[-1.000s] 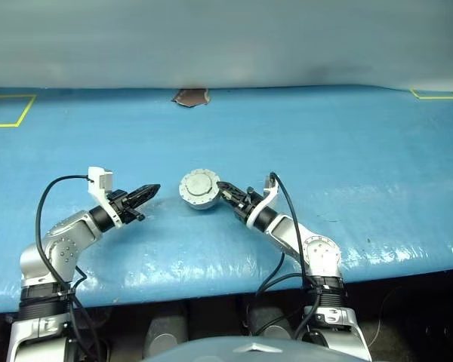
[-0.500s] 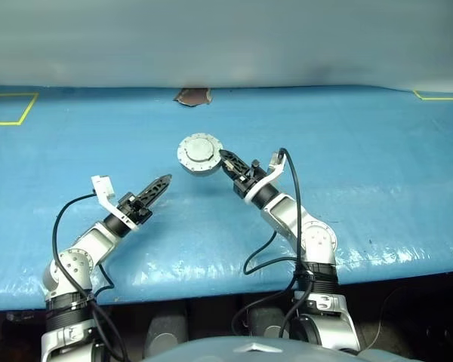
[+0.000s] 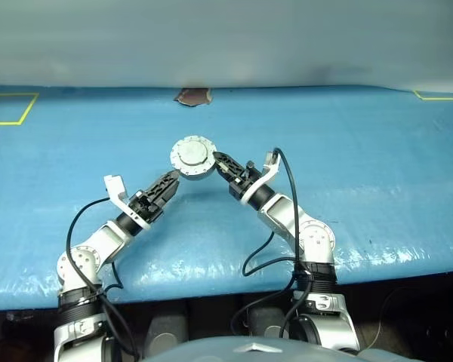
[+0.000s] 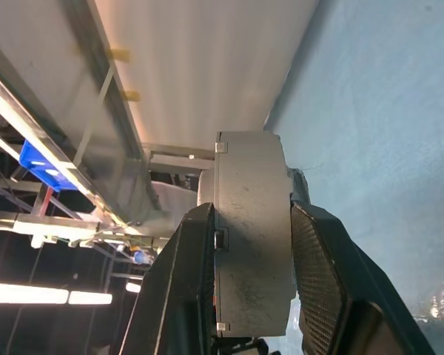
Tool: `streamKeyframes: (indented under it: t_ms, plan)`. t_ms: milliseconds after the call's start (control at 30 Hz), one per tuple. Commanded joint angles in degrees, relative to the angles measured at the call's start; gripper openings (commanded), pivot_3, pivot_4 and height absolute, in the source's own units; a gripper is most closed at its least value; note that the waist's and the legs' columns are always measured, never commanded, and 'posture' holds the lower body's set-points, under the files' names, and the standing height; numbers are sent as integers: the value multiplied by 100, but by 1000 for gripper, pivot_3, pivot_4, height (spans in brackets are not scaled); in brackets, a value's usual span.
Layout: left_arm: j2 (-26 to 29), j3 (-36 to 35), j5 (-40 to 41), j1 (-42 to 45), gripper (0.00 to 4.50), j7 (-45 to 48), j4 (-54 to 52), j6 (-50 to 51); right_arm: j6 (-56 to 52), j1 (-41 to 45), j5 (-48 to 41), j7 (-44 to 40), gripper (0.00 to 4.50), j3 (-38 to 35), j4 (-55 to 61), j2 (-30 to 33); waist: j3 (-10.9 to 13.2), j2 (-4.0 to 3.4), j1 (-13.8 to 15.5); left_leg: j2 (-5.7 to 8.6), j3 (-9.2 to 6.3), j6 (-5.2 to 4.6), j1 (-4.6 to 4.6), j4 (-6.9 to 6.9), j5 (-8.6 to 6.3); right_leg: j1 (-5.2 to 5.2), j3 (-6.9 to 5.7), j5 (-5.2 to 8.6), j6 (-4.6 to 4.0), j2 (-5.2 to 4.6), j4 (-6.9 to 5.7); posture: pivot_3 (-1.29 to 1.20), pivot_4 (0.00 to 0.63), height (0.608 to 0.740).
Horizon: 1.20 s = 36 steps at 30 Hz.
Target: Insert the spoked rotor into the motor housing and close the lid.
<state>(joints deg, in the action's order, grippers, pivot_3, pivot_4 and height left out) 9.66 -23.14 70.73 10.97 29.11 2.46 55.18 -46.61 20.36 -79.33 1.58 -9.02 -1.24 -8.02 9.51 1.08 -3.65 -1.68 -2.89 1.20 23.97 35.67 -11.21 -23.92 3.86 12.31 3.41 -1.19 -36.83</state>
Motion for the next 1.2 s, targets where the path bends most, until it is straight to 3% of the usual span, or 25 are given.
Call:
streamKeyframes:
  t_ms: [33, 533, 633, 767, 1200]
  plan:
    - [-111, -96, 300, 181, 4460, -48, 36, -56, -50, 48, -181, -215, 1185, 177, 484, -260, 0, 0, 0, 1, 0, 0, 0, 0, 0, 0, 0, 0, 1, 0, 0, 0, 150, 740]
    - [-250, 47, 293, 336, 4460, -193, 81, -303, -228, -7, 82, -303, 1185, 305, 432, -253, 0, 0, -11, 1, -1, 0, 1, 1, 0, 0, 0, 0, 0, 1, 1, 0, 150, 740]
    - [-317, 37, 303, 326, 3840, -195, 84, -427, -233, -14, 102, -324, 1185, 304, 451, -265, 1, 1, -9, 2, -2, 0, 2, 2, 0, 1, 0, 0, 1, 0, 2, 0, 150, 740]
    - [-335, 142, 237, 259, 2669, -197, -62, -441, -232, -25, 98, -393, 1185, 307, 548, -242, 1, 1, -10, 2, -2, 0, 3, 2, 0, 0, 0, 0, 1, 1, 2, 0, 150, 740]
    - [-335, 200, 252, 246, 2657, -234, -62, -448, -59, -46, 493, -534, 1185, 355, 707, -217, 1, 1, -11, 2, -3, 0, 3, 2, 0, 0, 0, 0, 1, 1, 2, 0, 150, 740]
